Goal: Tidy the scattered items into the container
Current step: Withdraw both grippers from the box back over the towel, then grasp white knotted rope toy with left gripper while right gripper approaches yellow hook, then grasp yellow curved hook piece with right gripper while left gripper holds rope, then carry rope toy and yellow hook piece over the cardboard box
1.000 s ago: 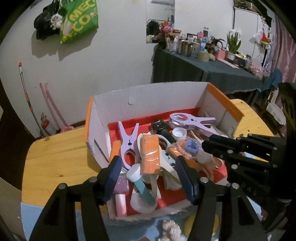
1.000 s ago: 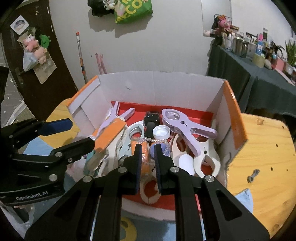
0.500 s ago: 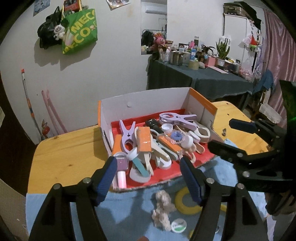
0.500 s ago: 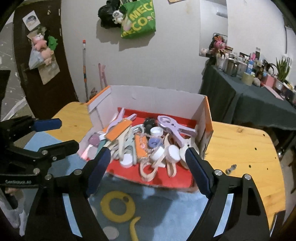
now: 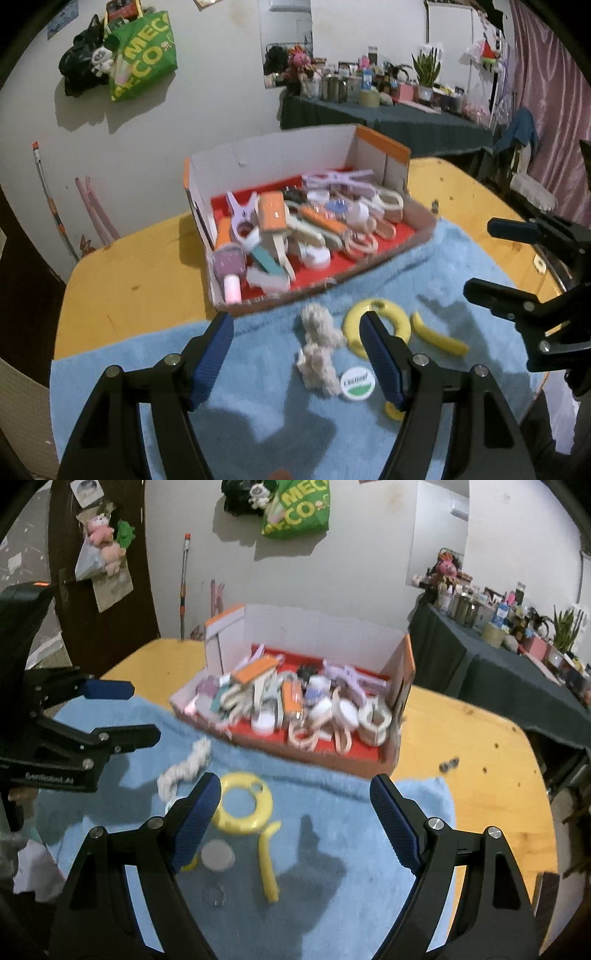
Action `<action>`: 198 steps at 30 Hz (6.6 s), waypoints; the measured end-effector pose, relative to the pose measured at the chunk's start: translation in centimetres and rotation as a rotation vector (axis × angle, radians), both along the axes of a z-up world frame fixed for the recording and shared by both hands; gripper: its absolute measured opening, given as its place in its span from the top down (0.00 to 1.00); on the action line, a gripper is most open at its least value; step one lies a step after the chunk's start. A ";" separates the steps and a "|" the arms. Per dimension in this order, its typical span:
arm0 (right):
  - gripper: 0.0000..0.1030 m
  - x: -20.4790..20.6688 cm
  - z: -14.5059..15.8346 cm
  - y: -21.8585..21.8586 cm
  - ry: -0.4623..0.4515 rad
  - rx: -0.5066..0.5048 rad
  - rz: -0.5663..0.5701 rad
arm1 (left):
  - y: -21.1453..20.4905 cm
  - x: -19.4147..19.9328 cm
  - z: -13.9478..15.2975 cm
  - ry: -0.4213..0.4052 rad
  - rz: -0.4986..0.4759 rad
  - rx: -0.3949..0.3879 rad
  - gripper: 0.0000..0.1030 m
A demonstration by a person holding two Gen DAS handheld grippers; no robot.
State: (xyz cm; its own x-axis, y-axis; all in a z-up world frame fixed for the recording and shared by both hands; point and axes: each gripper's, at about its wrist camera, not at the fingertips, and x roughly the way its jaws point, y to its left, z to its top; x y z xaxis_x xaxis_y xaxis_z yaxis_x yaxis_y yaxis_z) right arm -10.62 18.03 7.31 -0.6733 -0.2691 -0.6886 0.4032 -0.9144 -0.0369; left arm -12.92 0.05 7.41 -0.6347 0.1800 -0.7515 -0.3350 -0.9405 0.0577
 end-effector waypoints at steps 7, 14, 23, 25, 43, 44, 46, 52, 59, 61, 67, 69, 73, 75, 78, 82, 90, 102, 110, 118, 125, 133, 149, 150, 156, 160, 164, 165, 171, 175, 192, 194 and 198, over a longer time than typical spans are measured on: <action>0.19 1.5 -2.7 0.7 -0.057 0.013 0.005 | 0.3 0.4 -2.5 -0.054 -0.035 -0.021 0.29; 0.19 2.3 -4.6 1.4 -0.098 0.006 -0.005 | 1.1 0.0 -4.5 -0.089 -0.060 -0.054 0.29; 0.19 2.7 -5.1 2.0 -0.118 -0.014 -0.013 | 0.7 -1.2 -5.9 -0.103 -0.024 -0.102 0.29; 0.19 2.7 -5.1 2.1 -0.122 -0.018 -0.012 | 0.4 -1.5 -6.1 -0.103 -0.013 -0.112 0.29; 0.19 2.2 -5.3 2.2 -0.143 -0.043 -0.004 | 1.1 -2.6 -7.3 -0.144 -0.052 -0.116 0.48; 0.19 2.2 -5.3 2.2 -0.144 -0.043 -0.004 | 1.0 -2.7 -7.5 -0.157 -0.054 -0.108 0.51; 0.19 2.2 -5.4 2.2 -0.143 -0.042 -0.007 | 0.7 -2.7 -7.7 -0.180 -0.058 -0.073 0.59; 0.19 1.8 -5.6 2.4 -0.149 -0.050 -0.016 | 0.1 -2.9 -7.6 -0.200 -0.057 -0.019 0.79; 0.19 2.1 -5.7 2.1 -0.148 -0.049 -0.003 | -0.3 -1.9 -7.3 -0.166 -0.043 -0.014 0.82; 0.19 2.2 -5.8 1.8 -0.144 -0.042 0.004 | -0.1 -2.1 -7.2 -0.163 -0.047 -0.018 0.82; 0.19 2.2 -6.5 0.9 -0.141 0.006 0.030 | -0.5 -1.8 -6.4 -0.153 -0.043 0.024 0.82; 0.19 2.0 -6.8 0.6 -0.142 0.020 0.034 | -0.7 -1.6 -6.1 -0.151 -0.039 0.039 0.82; 0.24 1.6 -7.3 0.0 -0.134 0.060 0.037 | -0.8 -1.4 -5.7 -0.150 -0.034 0.054 0.82; 0.38 1.4 -7.5 -0.2 -0.139 0.076 0.045 | -0.9 -1.3 -5.6 -0.151 -0.036 0.057 0.82; 0.48 1.2 -7.8 -0.2 -0.154 0.083 0.047 | -1.1 -1.0 -5.5 -0.145 -0.032 0.060 0.82; 0.60 0.9 -8.4 -0.2 -0.183 0.078 0.061 | -1.6 -1.0 -5.1 -0.149 -0.024 0.088 0.82; 0.75 1.3 -8.7 -0.6 -0.181 0.096 0.090 | -2.1 -1.0 -4.9 -0.152 -0.008 0.108 0.82; 0.90 1.5 -8.2 -0.6 -0.155 0.080 0.091 | -2.2 -1.0 -4.2 -0.142 0.000 0.124 0.82; 0.90 1.2 -6.2 -0.2 -0.117 0.052 0.086 | -1.8 -1.3 -3.6 -0.130 -0.004 0.126 0.82; 0.90 0.5 -3.6 -0.6 -0.075 0.050 0.097 | -1.1 -2.0 -2.2 -0.108 -0.009 0.120 0.82; 0.90 -0.8 -0.9 -1.6 -0.034 0.043 0.126 | -0.1 -3.7 -0.7 -0.090 -0.017 0.109 0.82; 0.90 -3.7 1.6 -2.8 -0.020 0.025 0.151 | 1.3 -7.0 0.6 -0.096 -0.014 0.103 0.82; 0.90 -12.9 1.1 -3.2 -0.086 0.047 0.100 | 4.6 -14.3 0.2 -0.139 0.006 0.105 0.82; 0.90 -13.2 0.9 -3.2 -0.091 0.051 0.099 | 4.7 -14.8 -0.3 -0.149 0.013 0.105 0.82; 0.90 -15.7 -1.0 -3.2 -0.135 0.075 0.081 | 5.1 -16.3 -2.0 -0.185 0.039 0.104 0.82; 0.90 -16.5 -1.9 -3.1 -0.160 0.073 0.073 | 5.3 -16.6 -2.5 -0.190 0.043 0.104 0.82; 0.90 -17.2 -2.5 -3.0 -0.179 0.069 0.062 | 5.4 -16.7 -2.6 -0.193 0.047 0.102 0.82; 0.90 -17.3 -2.7 -3.0 -0.188 0.064 0.060 | 5.4 -16.8 -2.7 -0.195 0.047 0.104 0.81; 0.90 -17.7 -3.2 -2.9 -0.203 0.063 0.052 | 5.6 -16.9 -3.0 -0.198 0.049 0.101 0.81; 0.90 -18.0 -3.5 -2.8 -0.213 0.062 0.043 | 5.6 -17.0 -3.2 -0.202 0.051 0.099 0.81; 0.90 -18.2 -3.8 -2.7 -0.216 0.063 0.029 | 5.6 -16.9 -3.1 -0.202 0.056 0.099 0.78; 0.90 -18.3 -3.8 -2.7 -0.215 0.062 0.028 | 5.5 -16.8 -3.1 -0.202 0.057 0.099 0.77; 0.90 -18.3 -3.8 -2.6 -0.218 0.056 0.021 | 5.5 -16.7 -3.1 -0.199 0.058 0.099 0.73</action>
State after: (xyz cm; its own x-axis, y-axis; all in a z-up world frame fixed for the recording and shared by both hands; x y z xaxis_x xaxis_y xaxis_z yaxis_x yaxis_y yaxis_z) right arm -28.94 15.42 3.53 -0.5016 -0.2387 -0.8315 0.4266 -0.9044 0.0023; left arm -29.66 5.55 4.29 -0.4867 0.2271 -0.8436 -0.2760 -0.9561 -0.0981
